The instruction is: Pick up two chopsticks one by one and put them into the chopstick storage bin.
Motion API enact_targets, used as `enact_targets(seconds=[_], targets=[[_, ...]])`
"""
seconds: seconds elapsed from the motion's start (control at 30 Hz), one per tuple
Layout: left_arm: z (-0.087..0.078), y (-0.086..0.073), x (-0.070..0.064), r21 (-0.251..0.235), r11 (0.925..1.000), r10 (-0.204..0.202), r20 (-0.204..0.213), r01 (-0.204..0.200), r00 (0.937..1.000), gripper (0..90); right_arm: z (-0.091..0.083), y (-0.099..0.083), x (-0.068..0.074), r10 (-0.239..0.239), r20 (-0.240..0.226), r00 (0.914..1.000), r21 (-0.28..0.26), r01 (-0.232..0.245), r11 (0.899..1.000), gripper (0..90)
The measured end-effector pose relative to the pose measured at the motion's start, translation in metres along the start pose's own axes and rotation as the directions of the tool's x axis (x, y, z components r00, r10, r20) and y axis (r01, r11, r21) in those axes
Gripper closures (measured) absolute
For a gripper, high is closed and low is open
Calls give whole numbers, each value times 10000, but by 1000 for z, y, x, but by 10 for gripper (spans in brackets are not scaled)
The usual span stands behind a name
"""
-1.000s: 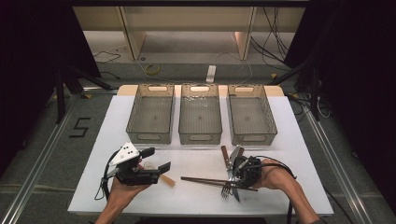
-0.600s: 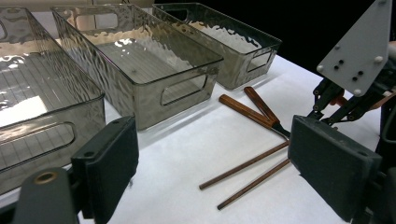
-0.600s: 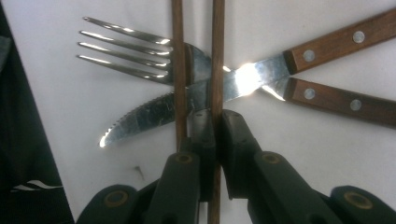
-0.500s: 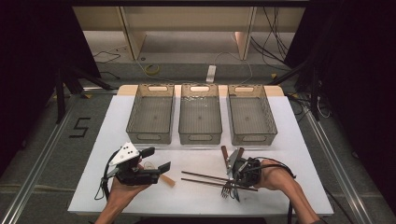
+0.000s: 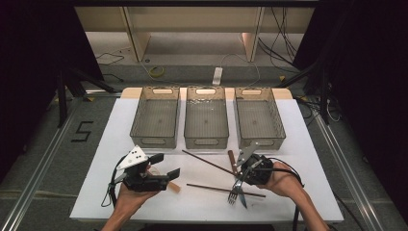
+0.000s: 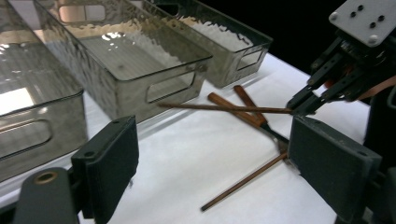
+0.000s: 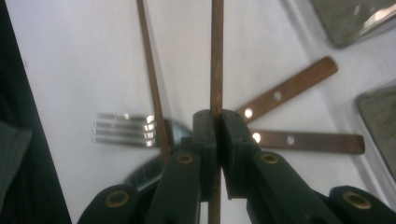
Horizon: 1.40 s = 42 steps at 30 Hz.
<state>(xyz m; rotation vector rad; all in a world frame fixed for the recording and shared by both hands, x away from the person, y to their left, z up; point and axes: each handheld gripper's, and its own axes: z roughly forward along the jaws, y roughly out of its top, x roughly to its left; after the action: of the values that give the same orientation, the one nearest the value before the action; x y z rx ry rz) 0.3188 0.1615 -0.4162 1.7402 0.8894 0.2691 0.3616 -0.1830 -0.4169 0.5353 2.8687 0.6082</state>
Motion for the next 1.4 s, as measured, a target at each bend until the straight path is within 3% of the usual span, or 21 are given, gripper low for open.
enact_targets(seconds=[0.03,0.13,0.33,0.43,0.47,0.5,0.53,0.63,0.67,0.7,0.8,0.83,0.87,0.9,0.93,1.1,1.13,1.17,1.2,1.4], targets=[[0,0,0,0,10000,0,0,0,10000,162,-1,1,1,133,72,9999,-119,-132,9998,855],[9,3,-2,-64,9984,-562,178,563,9983,163,-1,6,4,411,152,9990,-650,-400,9971,854],[26,7,-8,-29,9948,-1016,390,1018,9941,168,-1,13,12,706,324,9970,-1439,-653,9874,854],[33,7,-9,15,9945,-1051,390,1051,9937,170,-3,16,15,855,291,9959,-1718,-793,9819,854],[40,8,-8,-17,9909,-1345,504,1347,9896,170,-3,16,16,896,374,9953,-1815,-814,9800,854],[40,8,-8,-17,9909,-1345,504,1347,9896,174,-3,16,16,896,374,9953,-1815,-814,9800,854],[49,10,-8,14,9876,-1569,662,1572,9854,176,-3,17,17,998,279,9946,-2070,-920,9740,854],[56,11,-7,27,9857,-1682,716,1684,9832,191,-4,19,20,1121,342,9931,-2343,-1011,9669,854],[63,11,-6,119,9825,-1861,925,1858,9782,196,-4,20,21,1159,317,9928,-2483,-1045,9630,854],[63,11,-6,119,9825,-1861,925,1858,9782,201,-4,20,22,1217,318,9921,-2531,-1098,9612,854],[73,11,-4,187,9762,-2168,1164,2161,9693,229,-2,23,25,1170,420,9922,-2544,-1027,9616,854],[73,11,-4,187,9762,-2168,1164,2161,9693,239,-1,24,26,1180,402,9922,-2599,-1037,9601,854],[76,13,-4,148,9721,-2341,1348,2343,9628,254,-1,25,26,1180,406,9922,-2650,-1032,9587,854],[76,13,-4,148,9721,-2341,1348,2343,9628,272,-1,26,27,1211,401,9918,-2731,-1057,9562,854],[78,14,-5,133,9699,-2421,1578,2431,9573,294,-1,27,28,1203,392,9920,-2763,-1049,9553,854],[80,14,-7,150,9688,-2462,1769,2475,9529,430,0,28,30,1262,307,9915,-2931,-1118,9495,853],[80,14,-5,97,9632,-2653,1915,2685,9450,461,0,28,30,1278,268,9914,-2964,-1142,9482,853],[80,14,-5,97,9632,-2653,1915,2685,9450,481,0,28,30,1303,298,9910,-2984,-1156,9474,853],[80,14,-3,80,9587,-2801,1991,2842,9391,506,0,28,30,1308,246,9911,-3001,-1175,9466,853],[79,13,-2,129,9574,-2846,2073,2883,9360,651,0,28,30,1317,124,9912,-3036,-1217,9450,853]])
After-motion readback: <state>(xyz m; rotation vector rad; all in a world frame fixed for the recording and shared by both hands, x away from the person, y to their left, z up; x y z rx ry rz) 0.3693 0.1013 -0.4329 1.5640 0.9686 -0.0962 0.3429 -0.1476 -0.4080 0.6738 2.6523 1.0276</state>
